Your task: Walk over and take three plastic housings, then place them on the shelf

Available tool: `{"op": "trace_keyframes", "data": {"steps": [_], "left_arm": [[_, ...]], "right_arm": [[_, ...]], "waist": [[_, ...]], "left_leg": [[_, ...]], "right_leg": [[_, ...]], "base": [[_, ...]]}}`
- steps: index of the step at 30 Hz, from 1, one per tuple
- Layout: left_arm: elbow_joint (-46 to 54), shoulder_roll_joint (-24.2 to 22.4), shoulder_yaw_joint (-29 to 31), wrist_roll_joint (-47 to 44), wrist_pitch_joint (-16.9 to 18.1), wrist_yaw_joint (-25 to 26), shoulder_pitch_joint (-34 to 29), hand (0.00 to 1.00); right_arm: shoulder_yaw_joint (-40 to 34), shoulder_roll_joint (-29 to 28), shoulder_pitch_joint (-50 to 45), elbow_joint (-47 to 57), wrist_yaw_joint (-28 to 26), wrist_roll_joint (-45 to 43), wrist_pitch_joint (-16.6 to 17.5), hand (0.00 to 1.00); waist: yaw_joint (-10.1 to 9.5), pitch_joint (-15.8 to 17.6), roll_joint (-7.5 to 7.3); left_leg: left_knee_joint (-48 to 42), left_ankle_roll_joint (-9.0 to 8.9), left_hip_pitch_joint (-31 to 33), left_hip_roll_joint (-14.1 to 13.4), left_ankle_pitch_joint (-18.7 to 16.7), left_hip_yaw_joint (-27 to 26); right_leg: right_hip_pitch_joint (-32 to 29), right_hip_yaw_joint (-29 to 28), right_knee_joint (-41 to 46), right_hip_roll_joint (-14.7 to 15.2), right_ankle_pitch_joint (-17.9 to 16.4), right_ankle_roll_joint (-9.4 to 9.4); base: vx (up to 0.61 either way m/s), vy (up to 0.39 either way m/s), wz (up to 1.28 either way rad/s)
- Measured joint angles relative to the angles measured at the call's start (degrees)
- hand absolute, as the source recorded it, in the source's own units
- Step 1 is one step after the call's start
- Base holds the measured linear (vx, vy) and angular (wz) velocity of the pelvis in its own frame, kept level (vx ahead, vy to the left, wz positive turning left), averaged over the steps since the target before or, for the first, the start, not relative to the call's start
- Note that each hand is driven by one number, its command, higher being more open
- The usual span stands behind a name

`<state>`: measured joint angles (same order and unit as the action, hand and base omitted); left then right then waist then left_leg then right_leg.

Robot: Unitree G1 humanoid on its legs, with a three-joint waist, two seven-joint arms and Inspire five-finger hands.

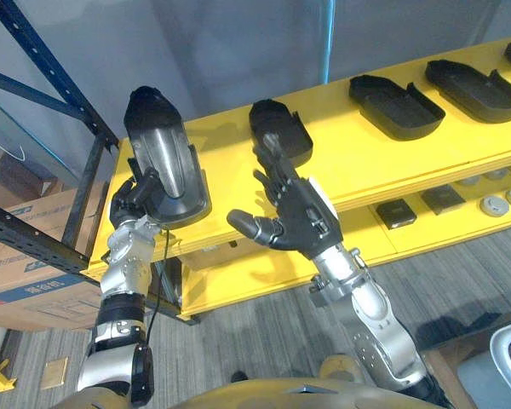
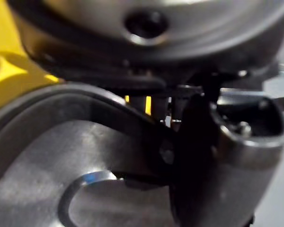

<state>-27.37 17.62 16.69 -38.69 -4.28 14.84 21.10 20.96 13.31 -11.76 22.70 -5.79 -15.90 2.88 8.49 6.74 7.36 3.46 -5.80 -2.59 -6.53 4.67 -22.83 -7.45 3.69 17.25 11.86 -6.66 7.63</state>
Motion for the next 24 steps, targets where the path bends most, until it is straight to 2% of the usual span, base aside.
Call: {"op": "trace_keyframes", "data": {"steps": [3, 6, 8, 10, 13, 15, 17, 19, 21, 24], "left_arm": [[-0.02, 4.36, 0.73, -1.39, -1.63, 0.13, 0.31, 0.00], [-0.07, 8.78, 3.11, -3.84, -2.97, 0.53, 0.90, 0.00], [-0.33, 12.65, 3.77, -3.96, -4.21, 1.35, 1.78, 0.00], [-1.11, 14.68, 3.82, -3.94, -4.87, 1.39, 3.21, 0.00], [-4.19, 15.99, 3.82, -4.02, -5.10, 1.21, 6.68, 0.00], [-4.97, 16.32, 3.75, -4.03, -5.49, 1.08, 8.06, 0.00], [-6.07, 17.64, 1.81, -4.02, -6.21, 0.88, 11.26, 0.00], [-6.08, 19.53, -0.20, -4.00, -6.33, 0.51, 13.35, 0.00], [-6.08, 20.66, -1.85, -3.86, -7.21, -0.25, 15.59, 0.00], [-5.77, 21.00, -3.57, -3.66, -8.57, -1.13, 18.13, 0.00]], "right_arm": [[-4.96, 1.71, -7.33, -1.33, 1.35, 2.84, -0.54, 1.00], [-10.85, 1.68, -12.28, -5.27, 3.48, 4.51, -0.03, 1.00], [-12.56, 1.76, -15.36, -8.38, 4.64, 6.55, 2.14, 1.00], [-12.72, 1.81, -16.82, -12.64, 4.81, 6.65, 3.97, 1.00], [-12.70, 1.73, -16.31, -24.35, 5.06, 8.81, 6.04, 1.00], [-13.10, 1.54, -16.05, -32.51, 5.01, 8.70, 5.43, 1.00], [-13.83, 1.21, -15.26, -43.10, 6.12, 8.76, 2.81, 1.00], [-16.55, -0.54, -14.66, -47.03, 6.21, 8.00, 1.21, 1.00], [-18.51, -0.59, -13.74, -48.51, 6.26, 8.22, 1.05, 1.00], [-19.10, -0.37, -12.87, -51.02, 5.98, 6.11, 0.13, 1.00]], "waist": [[1.01, 2.78, -0.37], [2.37, 4.61, -1.59], [2.93, 5.35, -2.68], [2.99, 5.85, -3.39], [2.47, 7.00, -4.30], [2.07, 7.52, -4.59], [1.25, 8.97, -5.30], [1.10, 10.66, -6.15], [0.90, 11.56, -7.11], [-0.30, 12.19, -7.62]], "left_leg": [[-0.34, -0.07, 0.59, -0.20, -0.07, -0.91], [-0.66, -0.27, 1.19, -0.98, -0.28, -1.87], [-1.65, -0.53, 1.52, -1.34, -0.99, -2.48], [-2.33, -0.67, 1.81, -2.06, -1.33, -3.03], [-3.53, -0.92, 2.38, -2.30, -2.15, -3.13], [-4.26, -0.89, 3.07, -2.40, -2.54, -2.90], [-6.04, -0.83, 4.18, -2.75, -3.24, -1.95], [-7.90, -0.90, 5.22, -3.35, -3.85, -0.76], [-9.53, -0.84, 6.49, -3.87, -4.61, 0.28], [-10.61, -0.89, 7.75, -4.18, -5.22, 1.34]], "right_leg": [[-1.43, -0.92, 0.98, -0.31, -0.09, -0.16], [-2.26, -1.65, 0.98, -0.87, 0.02, -0.19], [-2.45, -2.22, 0.70, -1.44, 0.07, -0.25], [-2.50, -2.40, 0.54, -1.74, 0.08, -0.31], [-2.62, -2.41, 0.48, -2.05, -0.03, -0.48], [-2.61, -2.22, 0.35, -1.98, -0.04, -0.51], [-2.20, -1.59, -0.02, -1.93, -0.02, -0.53], [-1.56, -0.50, -0.40, -2.04, 0.13, -0.75], [-1.38, 0.36, -0.47, -2.09, 0.19, -0.87], [-1.37, 1.27, -0.67, -2.14, 0.16, -0.94]], "base": [[-0.01, -0.028, -0.12], [0.01, -0.024, -0.12], [0.03, -0.018, -0.16], [0.04, -0.027, -0.07], [0.01, -0.010, -0.01], [0.02, -0.006, 0.07], [0.01, -0.007, 0.17], [-0.01, -0.019, 0.22], [-0.04, -0.021, 0.21], [-0.02, -0.010, 0.19]]}}
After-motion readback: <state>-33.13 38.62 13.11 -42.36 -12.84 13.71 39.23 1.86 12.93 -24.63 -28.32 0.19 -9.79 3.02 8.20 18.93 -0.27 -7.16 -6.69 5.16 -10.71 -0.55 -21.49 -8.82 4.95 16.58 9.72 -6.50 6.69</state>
